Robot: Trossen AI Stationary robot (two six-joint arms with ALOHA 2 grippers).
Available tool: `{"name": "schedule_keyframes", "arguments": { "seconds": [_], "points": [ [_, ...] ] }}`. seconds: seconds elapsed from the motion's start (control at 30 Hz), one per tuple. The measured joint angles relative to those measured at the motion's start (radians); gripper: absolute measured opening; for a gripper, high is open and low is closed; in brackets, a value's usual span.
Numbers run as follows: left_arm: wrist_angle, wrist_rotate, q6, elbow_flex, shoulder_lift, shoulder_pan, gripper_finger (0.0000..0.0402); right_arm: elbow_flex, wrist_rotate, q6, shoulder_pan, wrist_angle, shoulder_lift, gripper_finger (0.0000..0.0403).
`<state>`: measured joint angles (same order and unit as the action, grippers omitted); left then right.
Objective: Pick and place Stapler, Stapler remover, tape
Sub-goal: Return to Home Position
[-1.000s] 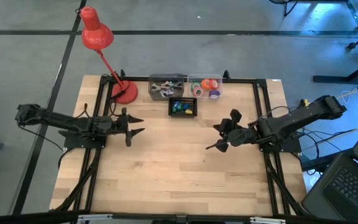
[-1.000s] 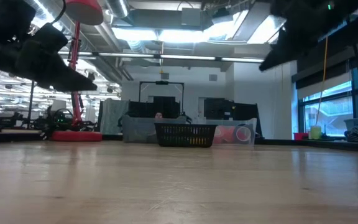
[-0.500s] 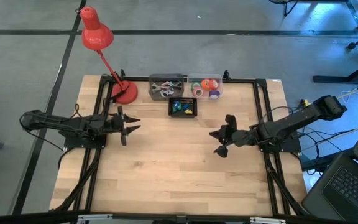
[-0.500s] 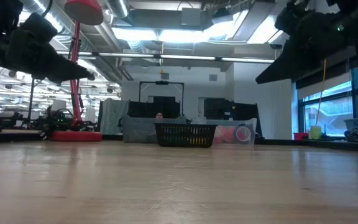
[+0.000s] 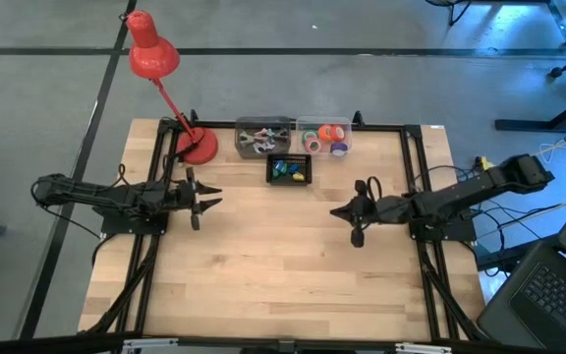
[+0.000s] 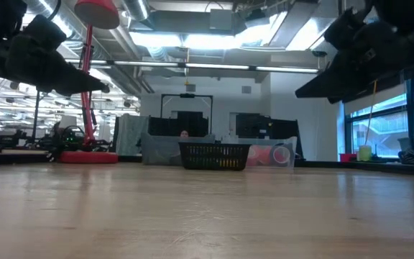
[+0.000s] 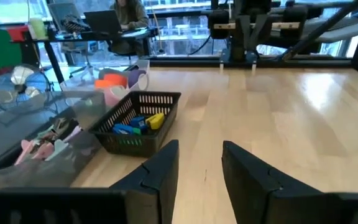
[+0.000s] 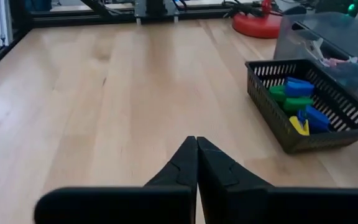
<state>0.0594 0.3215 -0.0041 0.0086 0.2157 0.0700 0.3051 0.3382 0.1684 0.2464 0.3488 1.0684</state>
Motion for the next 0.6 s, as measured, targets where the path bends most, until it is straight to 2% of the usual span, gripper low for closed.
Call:
{"name": "schedule_keyframes", "arguments": {
  "seconds": [0.07, 0.2, 0.33, 0.43, 0.6],
  "points": [
    [0.030, 0.054, -0.059, 0.000, 0.003, 0.000, 0.0115, -0.010, -0.046, -0.016, -0.043, 0.013, 0.000, 0.0001],
    [0.153, 0.423, -0.313, 0.000, 0.011, -0.001, 0.0112, -0.020, -0.163, -0.023, -0.125, 0.052, 0.000, 0.0001],
    [0.200, 0.642, -0.407, 0.000, 0.010, -0.001, 0.0111, -0.020, -0.225, -0.093, -0.184, 0.052, 0.000, 0.0001],
    [0.200, 0.706, -0.402, 0.000, 0.010, 0.000, 0.0115, -0.020, -0.280, -0.152, -0.235, 0.072, 0.000, 0.0001],
    [0.200, 0.701, -0.336, 0.000, 0.010, 0.000, 0.0114, -0.050, -0.414, -0.185, -0.308, 0.130, -0.007, 0.0000]
  ]
}}
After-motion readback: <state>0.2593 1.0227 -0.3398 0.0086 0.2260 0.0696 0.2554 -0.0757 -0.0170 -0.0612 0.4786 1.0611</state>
